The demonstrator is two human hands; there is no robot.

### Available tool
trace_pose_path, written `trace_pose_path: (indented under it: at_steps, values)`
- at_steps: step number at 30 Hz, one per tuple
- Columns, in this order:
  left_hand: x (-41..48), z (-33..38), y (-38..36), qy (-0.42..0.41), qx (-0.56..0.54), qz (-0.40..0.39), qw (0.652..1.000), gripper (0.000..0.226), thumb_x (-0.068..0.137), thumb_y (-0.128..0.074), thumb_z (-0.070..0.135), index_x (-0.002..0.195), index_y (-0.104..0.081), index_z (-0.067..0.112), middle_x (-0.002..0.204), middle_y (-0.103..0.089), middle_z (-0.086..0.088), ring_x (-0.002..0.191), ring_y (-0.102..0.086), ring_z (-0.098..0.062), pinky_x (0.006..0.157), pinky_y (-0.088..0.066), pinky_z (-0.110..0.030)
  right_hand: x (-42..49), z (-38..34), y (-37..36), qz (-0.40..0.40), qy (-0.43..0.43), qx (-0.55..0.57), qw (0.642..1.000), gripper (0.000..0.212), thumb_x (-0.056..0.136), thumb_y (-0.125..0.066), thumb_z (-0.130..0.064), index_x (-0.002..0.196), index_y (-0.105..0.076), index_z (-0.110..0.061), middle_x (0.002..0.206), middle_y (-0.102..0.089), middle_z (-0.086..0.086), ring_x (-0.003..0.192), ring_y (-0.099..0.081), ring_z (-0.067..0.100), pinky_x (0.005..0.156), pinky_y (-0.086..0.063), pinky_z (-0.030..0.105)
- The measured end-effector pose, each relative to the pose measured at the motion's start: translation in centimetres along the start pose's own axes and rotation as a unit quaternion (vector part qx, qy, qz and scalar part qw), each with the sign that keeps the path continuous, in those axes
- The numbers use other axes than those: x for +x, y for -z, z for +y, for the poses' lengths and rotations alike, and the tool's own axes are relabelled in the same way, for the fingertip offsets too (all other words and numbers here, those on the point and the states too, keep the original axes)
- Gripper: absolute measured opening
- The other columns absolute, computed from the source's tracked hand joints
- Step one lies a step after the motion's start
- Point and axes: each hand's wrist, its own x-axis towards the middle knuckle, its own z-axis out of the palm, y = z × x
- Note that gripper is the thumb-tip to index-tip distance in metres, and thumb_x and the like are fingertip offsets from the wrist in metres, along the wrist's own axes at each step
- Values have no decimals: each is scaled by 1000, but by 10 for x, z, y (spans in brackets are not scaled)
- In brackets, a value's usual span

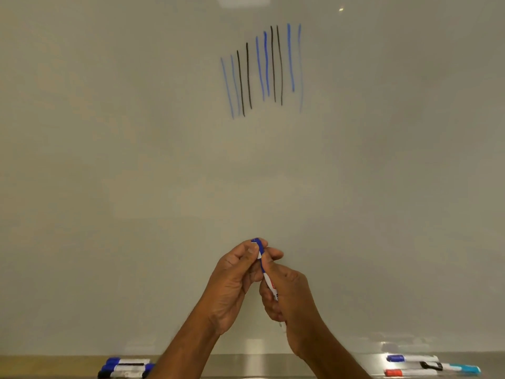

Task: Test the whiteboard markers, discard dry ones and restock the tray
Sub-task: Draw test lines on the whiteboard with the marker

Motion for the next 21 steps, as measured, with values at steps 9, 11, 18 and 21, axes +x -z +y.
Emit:
trace_pose_path:
  at_steps: [9, 11, 18, 21]
  values:
    - [17, 61, 13, -135, -5, 122, 983, 27, 100, -58, 22, 121, -67, 8, 107, -76, -19, 102, -75, -32, 87, -61, -34, -10, -40, -10, -28, 126, -1, 992, 19, 99, -54, -15, 115, -62, -23, 88, -73, 13, 57, -56, 20, 44, -41, 23]
    - [21, 77, 15, -175, 8, 142, 974, 25, 99, -61, 18, 120, -69, 8, 103, -77, -17, 98, -75, -32, 84, -62, -30, -10, -57, -14, -28, 168, 55, 984, 17, 98, -54, -10, 110, -65, -14, 93, -71, 17, 60, -57, 21, 46, -42, 24]
    - [38, 139, 7, -350, 125, 199, 907, 21, 98, -64, 13, 118, -71, 17, 98, -79, -3, 91, -76, -14, 83, -57, -17, 7, -123, -29, -184, 171, 382, 890, 42, 78, -69, 4, 120, -65, 1, 103, -63, 24, 84, -63, 25, 66, -54, 28]
    - [46, 156, 6, -426, 222, 203, 853, 18, 100, -61, 23, 115, -70, 26, 103, -77, 12, 104, -71, -4, 92, -52, -13, 9, -147, -43, -143, 259, 280, 913, 35, 86, -59, 2, 119, -65, -5, 104, -67, 22, 89, -65, 25, 71, -54, 30]
